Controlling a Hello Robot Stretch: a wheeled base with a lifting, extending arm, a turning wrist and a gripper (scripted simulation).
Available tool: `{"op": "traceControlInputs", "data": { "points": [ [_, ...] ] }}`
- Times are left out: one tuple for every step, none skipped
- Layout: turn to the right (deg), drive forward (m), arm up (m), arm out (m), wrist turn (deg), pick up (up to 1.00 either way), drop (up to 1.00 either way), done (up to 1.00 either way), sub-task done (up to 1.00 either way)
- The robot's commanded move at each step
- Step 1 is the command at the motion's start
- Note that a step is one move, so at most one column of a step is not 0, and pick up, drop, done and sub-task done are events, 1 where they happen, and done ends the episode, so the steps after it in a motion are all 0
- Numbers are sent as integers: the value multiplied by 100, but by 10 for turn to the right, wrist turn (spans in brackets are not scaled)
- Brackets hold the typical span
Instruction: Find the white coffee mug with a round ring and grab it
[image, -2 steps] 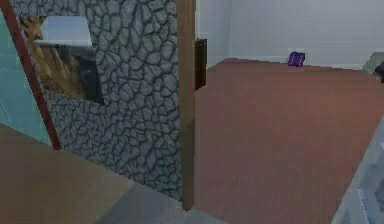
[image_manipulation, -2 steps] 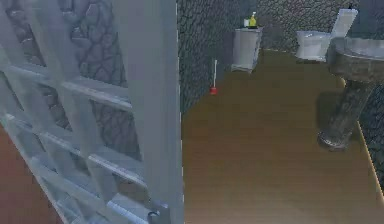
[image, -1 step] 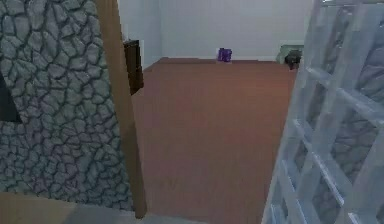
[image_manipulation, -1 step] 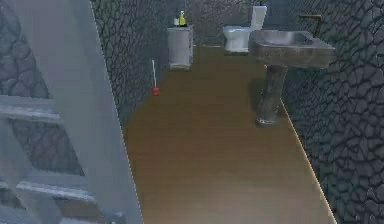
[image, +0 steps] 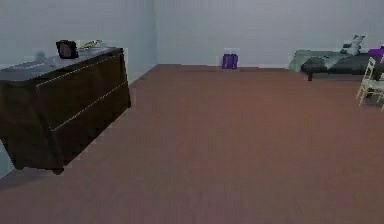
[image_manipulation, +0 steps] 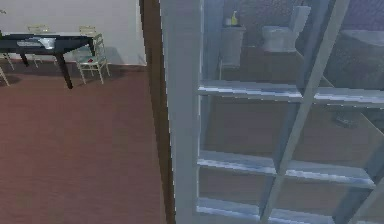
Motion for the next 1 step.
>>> {"op": "traceControlInputs", "data": {
  "points": [
    [180,0,0,0,0,0,0,0,0]
  ]
}}
